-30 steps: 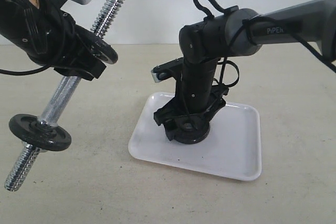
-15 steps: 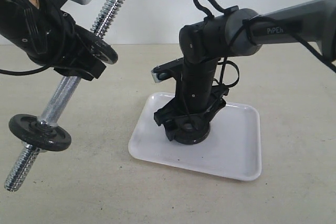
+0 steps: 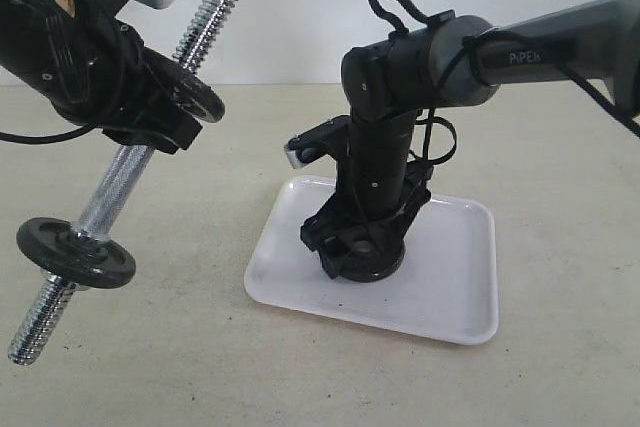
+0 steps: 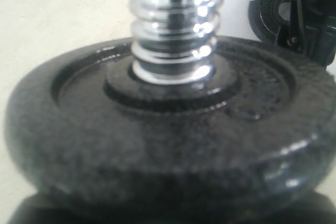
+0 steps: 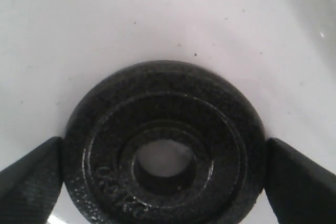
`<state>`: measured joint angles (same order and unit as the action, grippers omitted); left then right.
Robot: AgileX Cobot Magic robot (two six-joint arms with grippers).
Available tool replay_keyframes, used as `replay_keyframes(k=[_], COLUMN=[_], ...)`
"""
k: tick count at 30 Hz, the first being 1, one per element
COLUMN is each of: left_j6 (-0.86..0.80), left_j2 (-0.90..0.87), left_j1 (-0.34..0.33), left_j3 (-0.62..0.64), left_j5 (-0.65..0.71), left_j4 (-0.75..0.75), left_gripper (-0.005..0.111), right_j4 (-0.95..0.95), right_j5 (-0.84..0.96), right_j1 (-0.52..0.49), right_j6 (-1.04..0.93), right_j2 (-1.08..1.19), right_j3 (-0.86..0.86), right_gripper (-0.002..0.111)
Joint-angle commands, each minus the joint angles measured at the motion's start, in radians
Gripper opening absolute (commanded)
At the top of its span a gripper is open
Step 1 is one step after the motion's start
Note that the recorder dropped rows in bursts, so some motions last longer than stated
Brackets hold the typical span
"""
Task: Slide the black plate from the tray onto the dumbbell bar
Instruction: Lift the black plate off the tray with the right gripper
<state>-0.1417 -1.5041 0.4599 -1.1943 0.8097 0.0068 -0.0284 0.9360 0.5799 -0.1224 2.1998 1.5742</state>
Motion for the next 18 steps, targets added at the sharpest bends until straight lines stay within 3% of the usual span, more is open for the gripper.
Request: replay_keyframes(k=[1, 18], left_j6=[-0.008, -0.02], left_j2=[0.062, 0.062], left_j1=[0.003, 0.003], left_j3=[-0.038, -0.038], left_j5=[-0.097, -0.048], left_j4=[0.008, 0.07], left_gripper=[0.004, 0.004], right_j4=[0.0, 0.018], right_j5=[0.01, 0.054], right_j1=[-0.002, -0.012], right_j6=[-0.059, -0.27], right_j2=[0.007, -0.189], right_j3=[-0.007, -0.007], right_gripper=[0.0, 0.0])
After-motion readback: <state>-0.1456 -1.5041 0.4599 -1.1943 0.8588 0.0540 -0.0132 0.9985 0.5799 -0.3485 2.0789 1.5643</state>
